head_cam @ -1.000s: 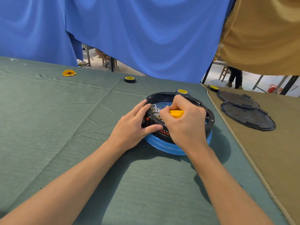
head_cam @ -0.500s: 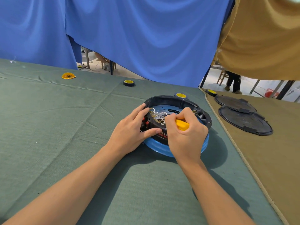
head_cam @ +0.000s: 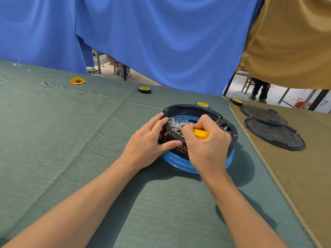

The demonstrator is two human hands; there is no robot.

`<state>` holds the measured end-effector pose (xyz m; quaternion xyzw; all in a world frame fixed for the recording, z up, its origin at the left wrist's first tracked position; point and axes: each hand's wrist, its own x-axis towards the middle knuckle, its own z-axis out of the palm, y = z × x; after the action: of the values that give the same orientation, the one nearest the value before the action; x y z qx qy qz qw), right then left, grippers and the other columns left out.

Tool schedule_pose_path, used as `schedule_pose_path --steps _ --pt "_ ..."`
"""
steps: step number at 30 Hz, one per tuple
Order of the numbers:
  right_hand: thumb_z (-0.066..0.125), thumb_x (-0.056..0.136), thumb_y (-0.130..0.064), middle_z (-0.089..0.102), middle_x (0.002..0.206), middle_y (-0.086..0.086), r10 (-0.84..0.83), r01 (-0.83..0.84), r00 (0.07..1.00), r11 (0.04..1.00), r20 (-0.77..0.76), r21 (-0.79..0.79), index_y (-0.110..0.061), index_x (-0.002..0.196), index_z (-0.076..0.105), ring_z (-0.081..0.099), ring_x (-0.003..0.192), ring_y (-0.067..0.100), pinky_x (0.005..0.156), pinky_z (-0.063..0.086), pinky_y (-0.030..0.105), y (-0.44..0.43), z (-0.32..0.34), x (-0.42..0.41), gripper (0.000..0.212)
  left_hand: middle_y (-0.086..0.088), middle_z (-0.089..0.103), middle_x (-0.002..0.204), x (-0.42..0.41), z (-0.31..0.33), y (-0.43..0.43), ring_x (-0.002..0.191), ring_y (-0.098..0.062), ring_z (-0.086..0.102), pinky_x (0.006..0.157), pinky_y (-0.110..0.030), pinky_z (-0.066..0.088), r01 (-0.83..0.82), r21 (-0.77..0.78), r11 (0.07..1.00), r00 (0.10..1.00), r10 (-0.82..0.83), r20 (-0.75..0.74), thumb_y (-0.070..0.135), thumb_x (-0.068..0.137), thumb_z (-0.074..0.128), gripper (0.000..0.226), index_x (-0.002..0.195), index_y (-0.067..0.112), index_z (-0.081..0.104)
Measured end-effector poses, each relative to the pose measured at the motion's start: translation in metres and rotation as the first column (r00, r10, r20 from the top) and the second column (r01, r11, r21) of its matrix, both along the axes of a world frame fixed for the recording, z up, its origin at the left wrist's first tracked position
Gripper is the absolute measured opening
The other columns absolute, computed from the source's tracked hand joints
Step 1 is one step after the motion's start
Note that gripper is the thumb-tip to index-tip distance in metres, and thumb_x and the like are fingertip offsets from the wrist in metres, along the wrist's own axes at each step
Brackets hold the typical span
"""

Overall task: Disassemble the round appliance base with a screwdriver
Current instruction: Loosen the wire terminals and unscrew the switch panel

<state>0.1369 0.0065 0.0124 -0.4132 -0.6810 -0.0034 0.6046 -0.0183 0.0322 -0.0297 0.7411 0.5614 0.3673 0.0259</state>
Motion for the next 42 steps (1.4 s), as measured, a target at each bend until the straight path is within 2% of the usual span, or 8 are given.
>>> schedule_pose_path --steps 6,12,16,24,29,32,37,42 --pt "0.063 0.079 -0.005 0.041 0.047 0.002 -0.035 0.027 0.995 0.996 0.093 0.087 -0.002 0.058 0.045 0.039 0.046 0.02 0.044 0.033 0.031 -0.001 -0.002 0.002 0.029 0.007 0.029 0.157 0.0 0.0 -0.001 0.139 -0.016 0.037 0.108 -0.045 0.04 -0.006 0.003 1.0 1.0 0.006 0.003 0.09 0.068 0.023 0.105 0.146 0.022 0.039" --pt "0.063 0.085 -0.012 0.05 0.05 0.005 -0.033 0.034 0.999 0.997 -0.02 0.073 -0.002 0.062 0.053 0.048 0.049 0.02 0.045 0.039 0.033 -0.003 -0.008 0.005 0.027 0.007 0.03 0.157 0.0 -0.001 0.0 0.139 -0.016 0.037 0.108 -0.047 0.04 -0.014 0.006 1.0 1.0 0.014 0.0 0.088 0.069 0.027 0.102 0.145 0.021 0.039" --pt "0.063 0.084 -0.014 0.051 0.051 0.006 -0.016 0.017 1.0 0.999 -0.022 0.039 -0.002 0.062 0.053 0.049 0.049 0.021 0.046 0.042 0.038 -0.003 -0.008 0.006 0.027 0.006 0.031 0.157 0.0 -0.001 -0.001 0.139 -0.016 0.037 0.108 -0.047 0.04 -0.008 0.009 1.0 1.0 0.008 0.002 0.087 0.069 0.027 0.102 0.145 0.02 0.039" --pt "0.062 0.083 -0.015 0.047 0.049 0.002 0.013 -0.015 0.994 1.0 0.107 0.022 -0.005 0.061 0.05 0.045 0.049 0.019 0.045 0.039 0.035 -0.002 -0.003 0.004 0.027 0.006 0.029 0.157 0.0 0.0 -0.001 0.14 -0.015 0.035 0.109 -0.045 0.039 -0.001 0.002 1.0 1.0 0.001 0.004 0.09 0.067 0.021 0.106 0.146 0.02 0.038" --pt "0.062 0.078 -0.009 0.033 0.055 -0.008 0.018 -0.052 0.96 0.992 0.279 0.115 -0.019 0.066 0.034 0.03 0.054 0.014 0.05 0.026 0.02 -0.002 0.003 -0.001 0.032 0.005 0.034 0.155 0.0 -0.003 0.002 0.136 -0.016 0.042 0.103 -0.046 0.044 -0.001 0.041 0.999 1.0 0.001 0.022 0.082 0.075 0.035 0.094 0.142 0.016 0.045" --pt "0.063 0.078 -0.004 0.038 0.055 0.0 -0.012 -0.045 0.932 0.988 0.362 0.149 -0.015 0.064 0.041 0.032 0.051 0.016 0.05 0.029 0.026 -0.004 -0.002 -0.004 0.028 0.001 0.04 0.152 0.001 -0.005 0.002 0.133 -0.019 0.047 0.1 -0.047 0.046 0.004 0.081 0.997 0.999 -0.008 0.044 0.068 0.078 0.037 0.083 0.139 0.012 0.05" --pt "0.063 0.079 -0.001 0.04 0.056 0.006 -0.024 -0.04 0.944 0.982 0.328 0.187 -0.009 0.061 0.045 0.032 0.052 0.019 0.049 0.031 0.032 -0.006 -0.009 -0.007 0.026 -0.003 0.042 0.15 0.002 -0.004 0.001 0.131 -0.022 0.049 0.1 -0.046 0.046 0.017 0.099 0.995 0.998 -0.023 0.063 0.059 0.077 0.037 0.079 0.137 0.01 0.051" --pt "0.059 0.084 -0.005 0.04 0.057 0.005 -0.086 0.004 0.942 0.97 0.324 0.243 -0.008 0.063 0.047 0.035 0.052 0.019 0.054 0.028 0.025 -0.005 -0.015 -0.004 0.024 -0.004 0.042 0.15 0.003 -0.003 -0.002 0.129 -0.024 0.05 0.099 -0.045 0.047 -0.006 0.1 0.995 1.0 0.004 0.022 0.066 0.078 0.04 0.082 0.137 0.01 0.051"
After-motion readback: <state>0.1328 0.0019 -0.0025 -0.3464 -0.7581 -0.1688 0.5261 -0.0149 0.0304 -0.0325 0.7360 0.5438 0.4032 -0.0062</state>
